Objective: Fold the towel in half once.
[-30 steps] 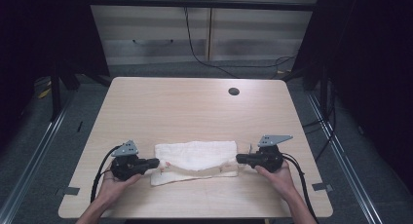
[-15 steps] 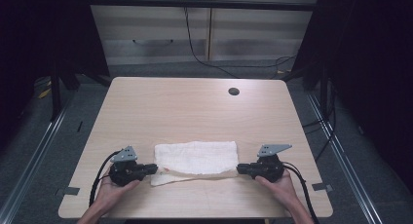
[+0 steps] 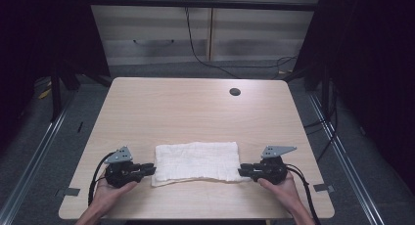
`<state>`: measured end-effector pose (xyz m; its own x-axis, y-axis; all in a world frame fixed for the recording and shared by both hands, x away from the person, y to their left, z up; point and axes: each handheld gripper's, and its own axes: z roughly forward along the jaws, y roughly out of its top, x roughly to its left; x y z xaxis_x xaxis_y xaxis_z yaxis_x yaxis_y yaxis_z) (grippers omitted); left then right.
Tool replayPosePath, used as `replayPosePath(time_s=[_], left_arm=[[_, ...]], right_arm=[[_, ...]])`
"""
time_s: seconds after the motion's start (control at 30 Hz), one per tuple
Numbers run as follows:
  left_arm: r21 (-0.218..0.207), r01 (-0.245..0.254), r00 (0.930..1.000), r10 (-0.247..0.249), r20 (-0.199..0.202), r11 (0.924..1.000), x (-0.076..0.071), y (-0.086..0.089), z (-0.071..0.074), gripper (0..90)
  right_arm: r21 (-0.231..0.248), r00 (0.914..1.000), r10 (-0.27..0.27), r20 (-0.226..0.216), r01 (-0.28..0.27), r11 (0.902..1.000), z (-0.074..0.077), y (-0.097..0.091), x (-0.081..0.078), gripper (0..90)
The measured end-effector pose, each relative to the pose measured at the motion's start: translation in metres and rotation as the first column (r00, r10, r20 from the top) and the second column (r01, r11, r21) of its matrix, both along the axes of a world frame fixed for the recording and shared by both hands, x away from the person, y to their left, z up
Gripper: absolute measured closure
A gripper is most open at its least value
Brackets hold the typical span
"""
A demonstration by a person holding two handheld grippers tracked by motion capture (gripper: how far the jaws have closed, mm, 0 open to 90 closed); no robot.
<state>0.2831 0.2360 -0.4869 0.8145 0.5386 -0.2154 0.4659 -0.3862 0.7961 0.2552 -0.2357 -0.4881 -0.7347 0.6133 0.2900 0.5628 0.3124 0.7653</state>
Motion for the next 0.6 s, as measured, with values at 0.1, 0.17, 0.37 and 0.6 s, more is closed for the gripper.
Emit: replayPosePath(time_s=[0.1,0.17,0.37,0.6], left_arm=[[0.004,-0.006,1.0,0.006,-0.003,1.0,0.002,0.001,0.0,75.9],[0.003,-0.017,0.9998,0.017,-0.006,0.9998,0.005,0.001,0.0,74.6],[-0.01,-0.068,0.9977,0.068,-0.009,0.9976,0.014,0.01,0.005,71.4],[-0.004,-0.075,0.9968,0.075,-0.027,0.9972,0.034,0.005,0.009,64.3]], right_arm=[[0.002,1.0,-0.006,0.002,0.006,1.0,0.0,0.0,0.0,70.0],[0.007,0.9998,-0.015,0.009,0.015,0.9999,0.002,-0.001,0.002,69.4],[0.021,0.9986,-0.035,0.039,0.034,0.9992,0.013,-0.001,0.014,64.6],[-0.029,0.9974,-0.049,0.054,0.051,0.9983,0.018,0.002,0.033,61.2]])
